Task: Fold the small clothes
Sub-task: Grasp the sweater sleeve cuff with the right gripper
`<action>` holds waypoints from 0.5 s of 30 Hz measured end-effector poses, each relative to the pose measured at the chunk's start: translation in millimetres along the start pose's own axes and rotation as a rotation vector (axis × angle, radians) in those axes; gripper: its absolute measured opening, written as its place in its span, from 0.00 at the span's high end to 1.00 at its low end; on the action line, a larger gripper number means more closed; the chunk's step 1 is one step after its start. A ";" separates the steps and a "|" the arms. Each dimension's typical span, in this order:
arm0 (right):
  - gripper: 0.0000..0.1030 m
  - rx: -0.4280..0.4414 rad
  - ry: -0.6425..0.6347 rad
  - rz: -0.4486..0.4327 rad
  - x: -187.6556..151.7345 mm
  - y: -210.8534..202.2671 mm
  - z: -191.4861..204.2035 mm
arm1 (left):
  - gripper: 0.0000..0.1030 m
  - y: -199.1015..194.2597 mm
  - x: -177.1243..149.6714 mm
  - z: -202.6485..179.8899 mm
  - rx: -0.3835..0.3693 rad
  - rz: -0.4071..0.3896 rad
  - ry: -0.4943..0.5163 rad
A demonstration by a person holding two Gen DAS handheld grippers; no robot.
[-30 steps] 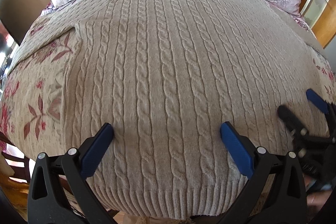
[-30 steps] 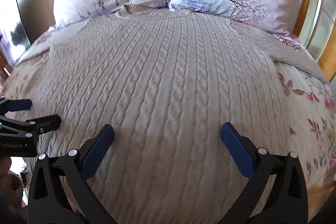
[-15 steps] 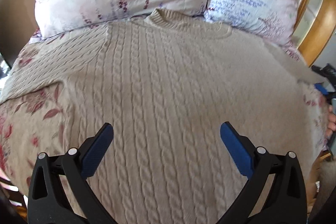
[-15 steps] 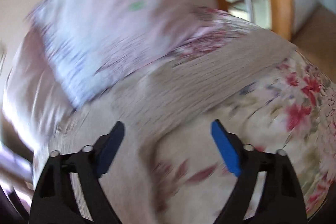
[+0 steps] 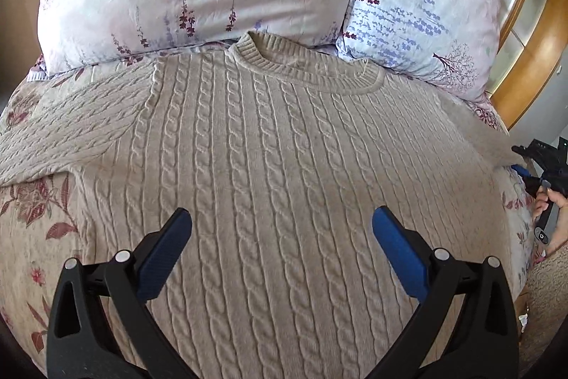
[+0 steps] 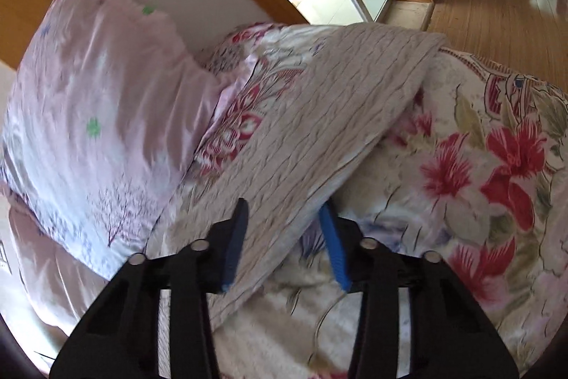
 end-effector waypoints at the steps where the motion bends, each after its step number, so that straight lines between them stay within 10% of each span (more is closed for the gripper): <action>1: 0.67 0.000 -0.001 -0.007 3.2 -0.1 -1.5 | 0.02 2.0 2.0 -0.6 0.005 -0.006 0.003; 5: 0.86 -0.029 -0.047 -0.022 4.4 4.0 -2.2 | 0.02 7.3 6.3 -0.4 -0.011 -0.012 -0.006; 15: 0.90 0.061 -0.317 -0.135 -4.5 -25.9 76.3 | 0.02 12.4 10.8 14.6 -0.102 -0.023 -0.098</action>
Point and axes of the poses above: each gripper's, at about its wrist camera, not at the fingertips, and y roughly the way its jaws point, z to its left, x to its top, the point moved 5 cm from there along y, roughly the way its jaws point, and after that the axes turned 8 degrees about x, right-handed, at the moved point
